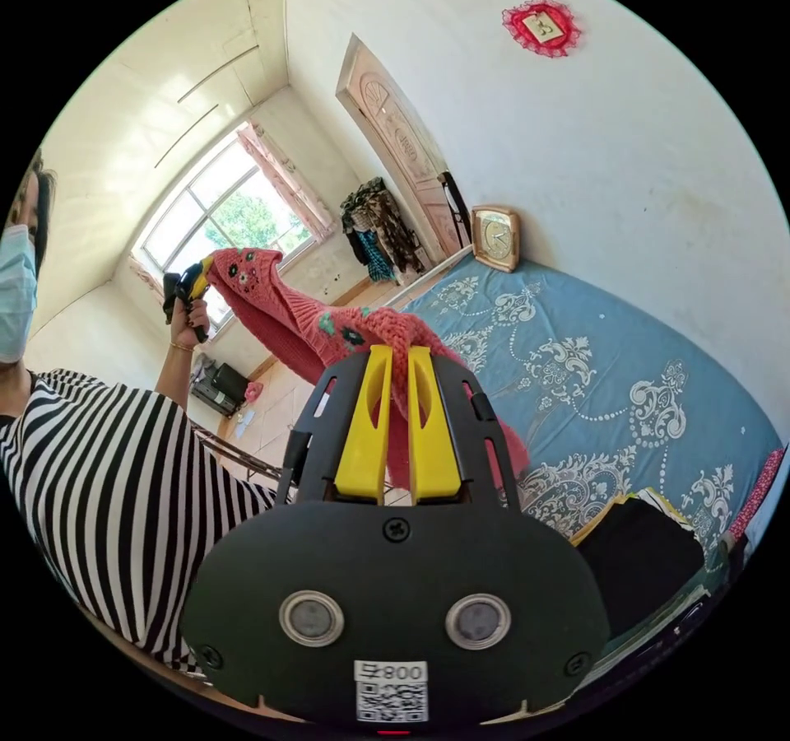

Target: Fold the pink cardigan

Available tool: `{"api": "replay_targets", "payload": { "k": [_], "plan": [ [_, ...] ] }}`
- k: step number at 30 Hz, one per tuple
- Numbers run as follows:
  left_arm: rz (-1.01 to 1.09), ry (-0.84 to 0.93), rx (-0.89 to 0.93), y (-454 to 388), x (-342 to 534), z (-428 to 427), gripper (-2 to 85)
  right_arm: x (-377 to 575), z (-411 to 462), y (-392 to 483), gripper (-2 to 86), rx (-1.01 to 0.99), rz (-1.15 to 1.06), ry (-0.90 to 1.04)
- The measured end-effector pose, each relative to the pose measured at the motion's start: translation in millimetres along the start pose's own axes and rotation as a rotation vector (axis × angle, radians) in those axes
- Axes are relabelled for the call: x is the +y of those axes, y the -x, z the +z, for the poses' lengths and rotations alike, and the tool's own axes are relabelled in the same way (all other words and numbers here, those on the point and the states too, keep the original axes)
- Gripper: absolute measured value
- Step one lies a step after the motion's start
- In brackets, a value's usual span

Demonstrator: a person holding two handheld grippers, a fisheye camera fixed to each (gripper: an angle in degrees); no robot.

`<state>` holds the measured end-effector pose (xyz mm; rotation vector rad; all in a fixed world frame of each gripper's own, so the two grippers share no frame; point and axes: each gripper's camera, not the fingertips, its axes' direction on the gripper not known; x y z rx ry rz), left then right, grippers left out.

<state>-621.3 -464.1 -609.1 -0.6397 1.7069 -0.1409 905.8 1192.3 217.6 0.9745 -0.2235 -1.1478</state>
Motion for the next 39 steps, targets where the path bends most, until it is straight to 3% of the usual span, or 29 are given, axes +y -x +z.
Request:
{"api": "replay_targets", "payload": {
  "k": [15,24,31,35,39],
  "plan": [
    [0.040,-0.013,-0.053,96,-89,22,3.5,-9,-44,-19,2.6,-0.017,-0.032,-0.159],
    [0.045,0.059,0.033,246,-206,133,3.6,-86,-24,-93,2.5,0.148,-0.004,-0.134],
    [-0.031,0.221,0.095,439,-329,327,5.0,-216,64,-288,2.5,0.374,0.234,0.042],
    [-0.289,0.371,0.037,574,-369,468,5.9,-270,135,-444,1.7,0.483,0.508,0.246],
    [-0.423,0.470,-0.027,655,-374,537,5.7,-274,168,-519,1.0,0.594,0.664,0.387]
  ]
}}
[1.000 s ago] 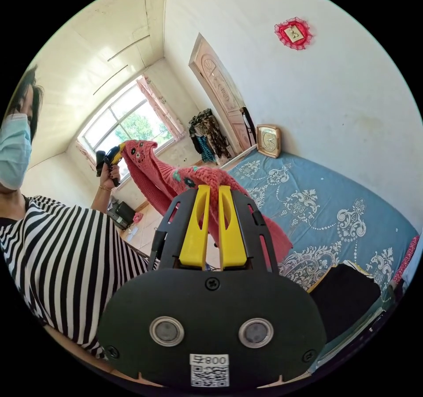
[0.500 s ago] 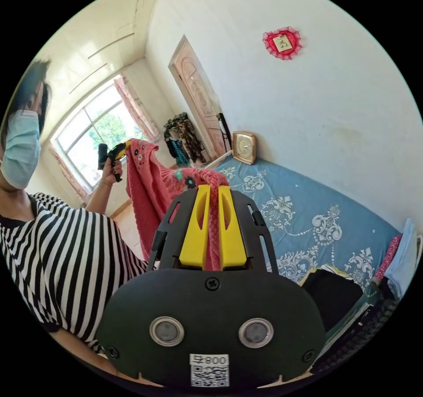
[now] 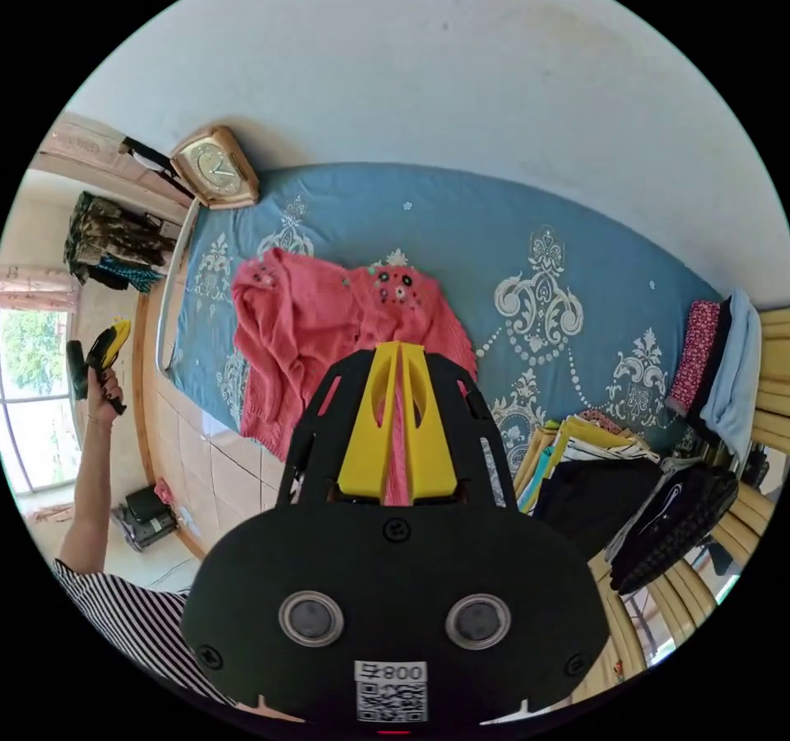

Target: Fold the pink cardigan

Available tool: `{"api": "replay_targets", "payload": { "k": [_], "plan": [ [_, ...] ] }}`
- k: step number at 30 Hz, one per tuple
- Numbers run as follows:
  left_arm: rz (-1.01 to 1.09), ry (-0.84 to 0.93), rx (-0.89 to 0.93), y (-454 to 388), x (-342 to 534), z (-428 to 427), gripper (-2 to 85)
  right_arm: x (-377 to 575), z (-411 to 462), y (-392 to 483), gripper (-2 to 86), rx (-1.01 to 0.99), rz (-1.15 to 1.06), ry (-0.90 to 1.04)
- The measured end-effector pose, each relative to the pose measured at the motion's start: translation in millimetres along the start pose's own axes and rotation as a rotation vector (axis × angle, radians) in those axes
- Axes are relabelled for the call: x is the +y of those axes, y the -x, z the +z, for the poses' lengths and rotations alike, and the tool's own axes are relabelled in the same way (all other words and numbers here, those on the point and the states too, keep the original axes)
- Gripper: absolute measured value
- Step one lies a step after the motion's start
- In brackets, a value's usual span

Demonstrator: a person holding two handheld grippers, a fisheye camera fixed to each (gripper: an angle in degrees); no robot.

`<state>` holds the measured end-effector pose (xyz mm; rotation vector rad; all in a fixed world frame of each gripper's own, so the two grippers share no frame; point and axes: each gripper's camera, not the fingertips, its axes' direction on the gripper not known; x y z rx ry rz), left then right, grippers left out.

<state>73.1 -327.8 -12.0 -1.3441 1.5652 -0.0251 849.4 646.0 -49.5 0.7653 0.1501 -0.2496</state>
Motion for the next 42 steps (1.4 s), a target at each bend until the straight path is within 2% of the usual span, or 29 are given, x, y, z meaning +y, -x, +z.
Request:
{"api": "replay_targets", "payload": {
  "k": [4,8,11,14,19,29,37,42],
  "plan": [
    [-0.124,0.208,-0.004,63,-23,52,5.9,-15,44,-32,0.7,-0.001,-0.026,0.091],
    [-0.316,0.463,-0.020,110,-14,101,6.3,-13,93,-86,1.5,-0.092,0.093,0.247],
    [-0.438,0.547,0.008,123,-15,126,6.8,-19,117,-126,3.4,-0.129,0.199,0.294],
    [-0.470,0.611,-0.025,122,-39,151,7.1,-39,137,-160,5.3,-0.144,0.260,0.338],
    [-0.445,0.655,-0.082,117,-111,187,7.7,-90,167,-207,6.6,-0.138,0.286,0.378],
    [-0.402,0.706,-0.328,115,-251,271,8.5,-188,230,-298,7.7,-0.115,0.320,0.459],
    [-0.429,0.753,-0.458,117,-303,338,5.6,-255,272,-333,6.9,-0.062,0.305,0.505],
    [-0.359,0.780,-0.445,103,-331,351,3.4,-292,270,-336,3.4,0.014,0.197,0.540]
  ]
}}
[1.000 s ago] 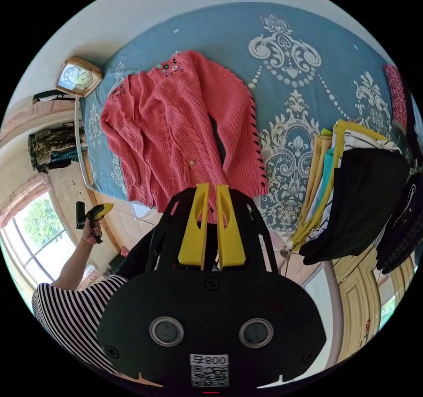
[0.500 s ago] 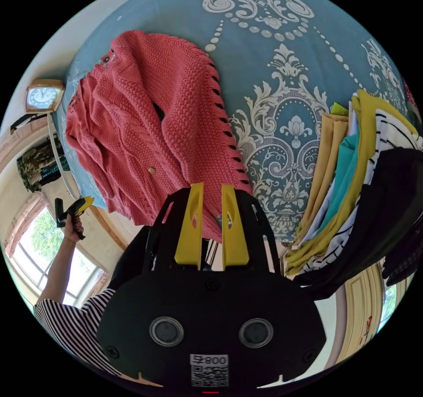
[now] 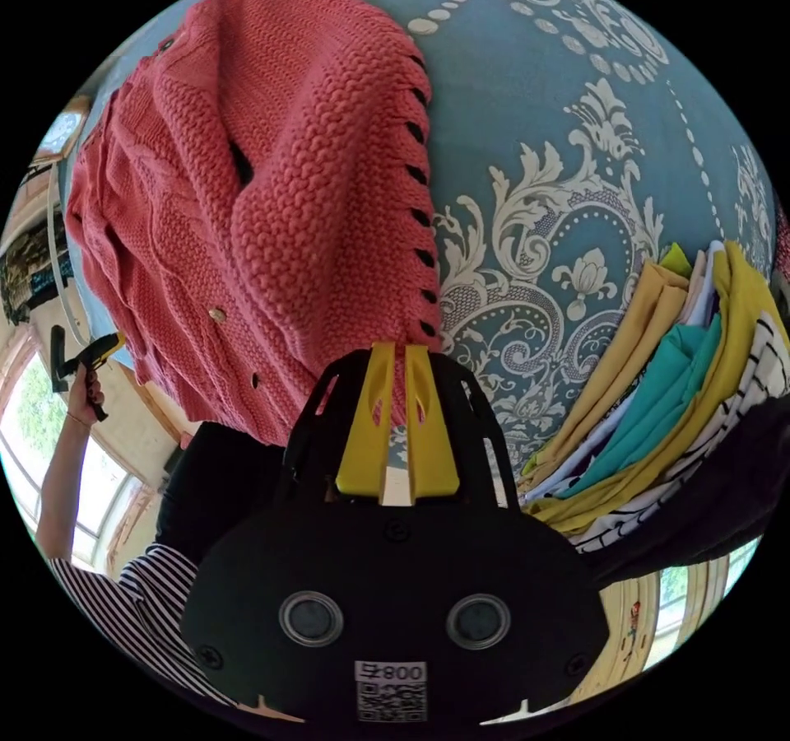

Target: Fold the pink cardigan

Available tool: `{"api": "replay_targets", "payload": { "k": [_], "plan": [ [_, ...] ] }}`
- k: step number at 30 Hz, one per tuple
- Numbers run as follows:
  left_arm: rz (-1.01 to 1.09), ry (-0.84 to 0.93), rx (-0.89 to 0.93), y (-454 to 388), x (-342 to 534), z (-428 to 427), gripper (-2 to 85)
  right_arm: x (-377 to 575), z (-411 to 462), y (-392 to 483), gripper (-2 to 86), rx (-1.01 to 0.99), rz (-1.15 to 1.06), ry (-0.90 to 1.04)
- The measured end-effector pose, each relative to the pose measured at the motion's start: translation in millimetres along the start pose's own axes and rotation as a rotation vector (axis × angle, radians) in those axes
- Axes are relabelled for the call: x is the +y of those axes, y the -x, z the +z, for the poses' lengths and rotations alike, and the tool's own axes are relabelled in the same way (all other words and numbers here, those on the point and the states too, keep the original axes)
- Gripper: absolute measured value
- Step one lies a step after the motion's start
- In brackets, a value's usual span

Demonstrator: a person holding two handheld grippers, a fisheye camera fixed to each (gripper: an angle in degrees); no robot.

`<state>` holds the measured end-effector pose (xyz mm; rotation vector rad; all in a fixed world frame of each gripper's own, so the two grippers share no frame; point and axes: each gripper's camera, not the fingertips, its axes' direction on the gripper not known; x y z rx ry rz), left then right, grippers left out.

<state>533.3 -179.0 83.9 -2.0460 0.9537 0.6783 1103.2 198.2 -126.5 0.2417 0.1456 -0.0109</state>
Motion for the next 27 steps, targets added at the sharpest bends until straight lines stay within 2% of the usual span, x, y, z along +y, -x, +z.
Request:
{"api": "replay_targets", "payload": {
  "k": [9,15,19,22,24,27],
  "plan": [
    [0.096,-0.058,-0.047,-39,-7,-75,2.7,-38,-92,-6,1.6,0.125,-0.123,0.041],
    [0.007,-0.243,-0.224,-22,-4,-180,2.9,-57,-210,-33,1.4,0.399,-0.137,-0.076],
    [-0.143,-0.432,-0.293,-8,-6,-244,3.4,-85,-290,-74,1.1,0.364,-0.009,-0.195],
    [-0.204,-0.505,-0.257,-8,-11,-255,4.5,-113,-309,-97,0.7,0.353,0.077,-0.157],
    [-0.195,-0.506,-0.245,-15,-16,-245,5.1,-126,-308,-106,0.7,0.397,0.128,-0.125],
    [-0.126,-0.415,-0.254,-34,-25,-208,5.7,-139,-297,-109,1.1,0.291,0.136,-0.123]
  ]
}}
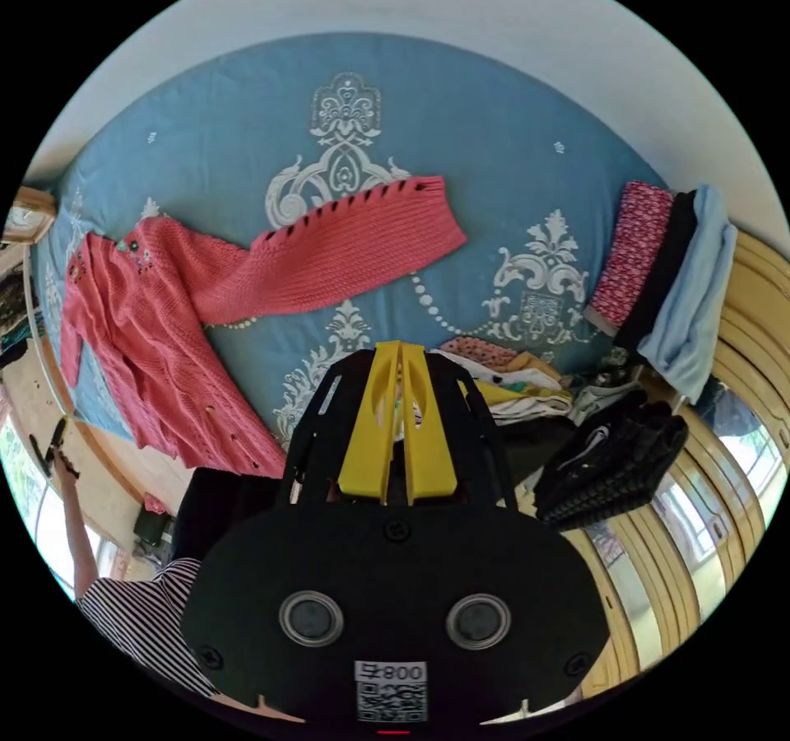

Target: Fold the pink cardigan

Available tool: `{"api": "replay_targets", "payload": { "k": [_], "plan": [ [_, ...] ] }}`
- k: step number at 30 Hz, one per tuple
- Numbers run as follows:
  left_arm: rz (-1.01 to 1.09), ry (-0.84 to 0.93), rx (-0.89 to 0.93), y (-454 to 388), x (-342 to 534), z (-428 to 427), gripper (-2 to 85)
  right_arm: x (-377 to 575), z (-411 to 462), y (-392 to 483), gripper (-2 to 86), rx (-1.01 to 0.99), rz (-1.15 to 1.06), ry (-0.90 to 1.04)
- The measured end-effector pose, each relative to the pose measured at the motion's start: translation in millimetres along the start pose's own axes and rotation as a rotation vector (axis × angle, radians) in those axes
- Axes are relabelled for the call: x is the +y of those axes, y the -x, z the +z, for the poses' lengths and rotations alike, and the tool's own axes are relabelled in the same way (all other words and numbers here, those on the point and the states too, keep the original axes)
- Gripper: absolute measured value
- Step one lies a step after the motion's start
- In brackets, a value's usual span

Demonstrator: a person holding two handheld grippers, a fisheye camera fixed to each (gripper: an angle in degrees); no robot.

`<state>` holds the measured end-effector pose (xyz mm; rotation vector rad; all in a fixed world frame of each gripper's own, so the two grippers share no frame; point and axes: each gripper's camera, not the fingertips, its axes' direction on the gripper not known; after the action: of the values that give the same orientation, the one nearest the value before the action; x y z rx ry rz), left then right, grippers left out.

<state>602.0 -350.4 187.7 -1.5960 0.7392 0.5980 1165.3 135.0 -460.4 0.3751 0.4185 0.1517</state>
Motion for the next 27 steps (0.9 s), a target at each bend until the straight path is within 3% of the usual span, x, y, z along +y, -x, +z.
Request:
{"api": "replay_targets", "payload": {
  "k": [5,11,15,19,27],
  "plan": [
    [0.116,0.187,0.199,-52,26,67,6.6,-15,19,50,5.6,-0.210,-0.168,-0.038],
    [0.272,0.274,0.399,-126,25,104,6.9,-54,8,122,9.0,-0.364,-0.380,-0.137],
    [0.386,0.236,0.446,-169,8,105,6.9,-81,-2,156,9.2,-0.354,-0.464,-0.188],
    [0.483,0.183,0.508,-211,-13,105,7.2,-105,8,169,9.4,-0.217,-0.503,-0.178],
    [0.686,0.230,0.603,-316,-20,149,8.4,-103,48,152,10.3,-0.263,-0.507,-0.208]
  ]
}}
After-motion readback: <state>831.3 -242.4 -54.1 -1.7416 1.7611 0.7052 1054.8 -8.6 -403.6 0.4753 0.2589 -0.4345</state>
